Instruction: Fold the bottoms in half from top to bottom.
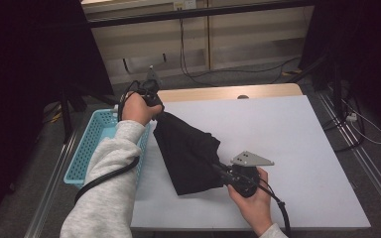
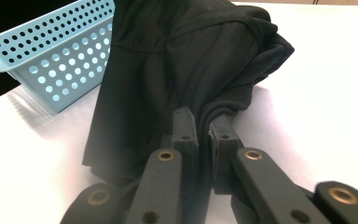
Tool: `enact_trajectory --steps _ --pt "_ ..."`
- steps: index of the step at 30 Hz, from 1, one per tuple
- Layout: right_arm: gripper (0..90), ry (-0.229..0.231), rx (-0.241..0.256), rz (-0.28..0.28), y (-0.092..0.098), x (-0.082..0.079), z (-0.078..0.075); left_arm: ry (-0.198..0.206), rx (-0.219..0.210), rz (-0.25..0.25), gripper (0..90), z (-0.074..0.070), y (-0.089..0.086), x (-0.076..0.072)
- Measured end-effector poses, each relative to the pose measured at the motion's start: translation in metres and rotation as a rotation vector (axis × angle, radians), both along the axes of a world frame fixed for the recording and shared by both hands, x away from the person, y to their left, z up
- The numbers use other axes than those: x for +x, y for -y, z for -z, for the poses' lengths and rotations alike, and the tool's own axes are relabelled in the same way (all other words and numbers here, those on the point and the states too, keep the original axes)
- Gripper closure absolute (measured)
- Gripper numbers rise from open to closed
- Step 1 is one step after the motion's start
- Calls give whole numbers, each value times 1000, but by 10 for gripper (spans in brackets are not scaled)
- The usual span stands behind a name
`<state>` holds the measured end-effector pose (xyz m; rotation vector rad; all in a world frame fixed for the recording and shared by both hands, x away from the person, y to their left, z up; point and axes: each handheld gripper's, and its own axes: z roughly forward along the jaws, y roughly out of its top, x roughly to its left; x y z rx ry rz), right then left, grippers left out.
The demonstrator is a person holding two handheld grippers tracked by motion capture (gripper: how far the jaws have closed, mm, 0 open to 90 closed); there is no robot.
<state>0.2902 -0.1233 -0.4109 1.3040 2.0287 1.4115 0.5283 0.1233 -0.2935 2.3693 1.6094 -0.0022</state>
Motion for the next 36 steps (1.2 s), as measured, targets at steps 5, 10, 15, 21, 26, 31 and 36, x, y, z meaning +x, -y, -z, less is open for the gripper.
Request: enact_trajectory --steps 5,10,15,21,26,31,36 --pt "844 7 -1 -8 -4 1 -1 -5 33 -8 809 -7 2 1" --pt "844 12 -3 -17 -7 1 -2 -17 54 -20 809 -13 3 2" --pt "844 21 -4 -18 -9 1 -4 -26 73 -28 809 -19 2 3" --pt "844 32 0 -8 -9 3 -5 -27 86 -19 809 -29 4 3" --pt "844 60 -9 4 -10 3 -7 -25 72 -22 809 -37 3 4" --pt "844 83 -1 14 -13 2 -9 -26 71 -30 809 -41 0 5" --pt "844 106 5 14 -17 1 -10 -30 72 -45 809 -44 -5 6"
